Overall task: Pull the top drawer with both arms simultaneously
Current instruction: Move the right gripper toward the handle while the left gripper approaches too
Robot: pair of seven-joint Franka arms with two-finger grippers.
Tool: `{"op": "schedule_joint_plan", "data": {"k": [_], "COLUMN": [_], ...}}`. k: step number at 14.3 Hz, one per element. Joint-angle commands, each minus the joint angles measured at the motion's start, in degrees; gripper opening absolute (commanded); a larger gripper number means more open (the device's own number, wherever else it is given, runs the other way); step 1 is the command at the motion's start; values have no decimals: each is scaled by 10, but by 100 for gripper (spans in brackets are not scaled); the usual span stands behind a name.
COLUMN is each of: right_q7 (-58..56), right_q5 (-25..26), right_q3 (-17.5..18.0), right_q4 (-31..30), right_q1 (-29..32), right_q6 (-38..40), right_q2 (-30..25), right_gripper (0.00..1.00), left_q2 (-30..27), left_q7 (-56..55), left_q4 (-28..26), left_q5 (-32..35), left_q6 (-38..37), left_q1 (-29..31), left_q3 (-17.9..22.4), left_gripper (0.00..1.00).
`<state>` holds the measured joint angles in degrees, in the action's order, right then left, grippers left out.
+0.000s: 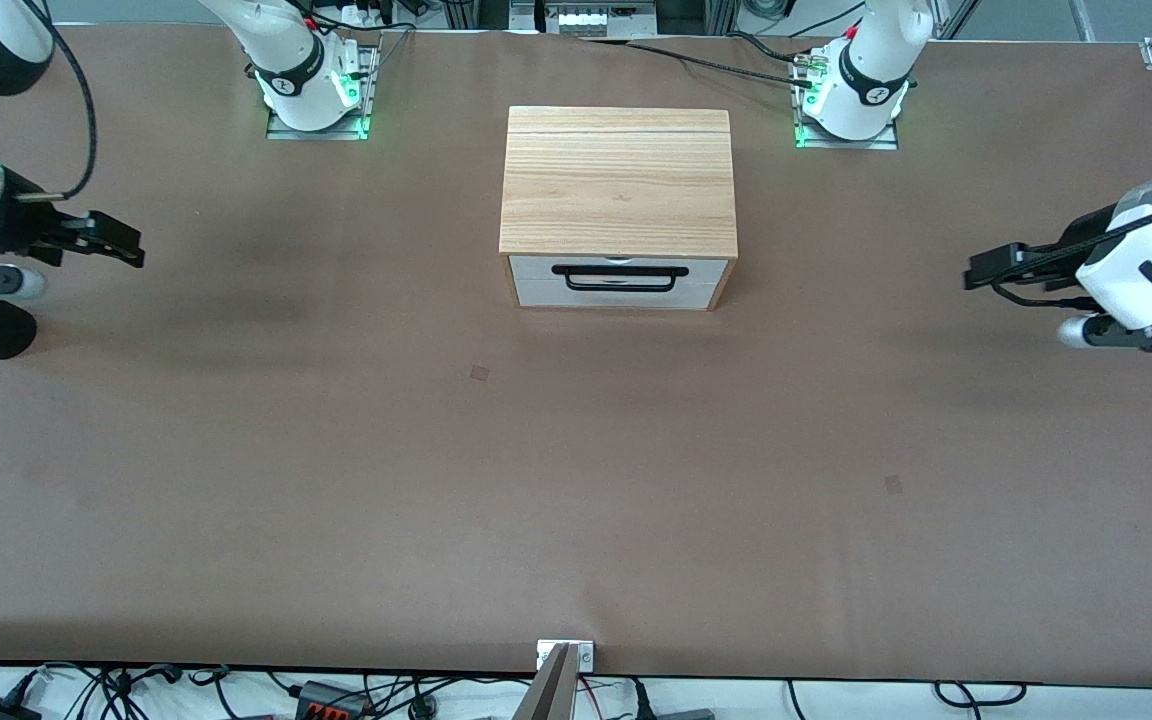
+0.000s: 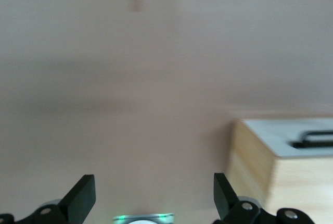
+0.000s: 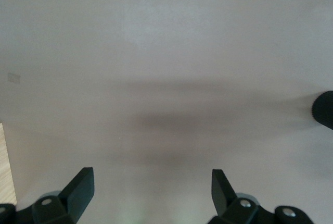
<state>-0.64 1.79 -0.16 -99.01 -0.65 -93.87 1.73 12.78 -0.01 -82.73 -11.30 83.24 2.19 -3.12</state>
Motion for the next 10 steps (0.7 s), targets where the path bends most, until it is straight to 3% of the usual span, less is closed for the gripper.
{"op": "schedule_joint_plan", "data": {"k": [1, 5, 8, 10], "right_q7": [-3, -30, -31, -31], "right_q5": [-6, -13, -182, -216], "right_q3": [0, 1, -5, -4], "right_q4": [12, 17, 15, 15], "right_q1": [-34, -81, -81, -82], "right_q6": [10, 4, -11, -27], "right_q2": [26, 71, 88, 100], "right_gripper": [100, 100, 100, 100], "left_q2": [63, 127, 171, 192], "left_q7": [129, 224, 284, 363], "left_q4": [10, 4, -2, -27], "left_q5": [-182, -355, -435, -477], "left_q6": [74, 88, 90, 93], "left_q1": [36, 38, 29, 25], "left_q3": [1, 0, -4, -5], "left_gripper": [100, 97, 99, 99]}}
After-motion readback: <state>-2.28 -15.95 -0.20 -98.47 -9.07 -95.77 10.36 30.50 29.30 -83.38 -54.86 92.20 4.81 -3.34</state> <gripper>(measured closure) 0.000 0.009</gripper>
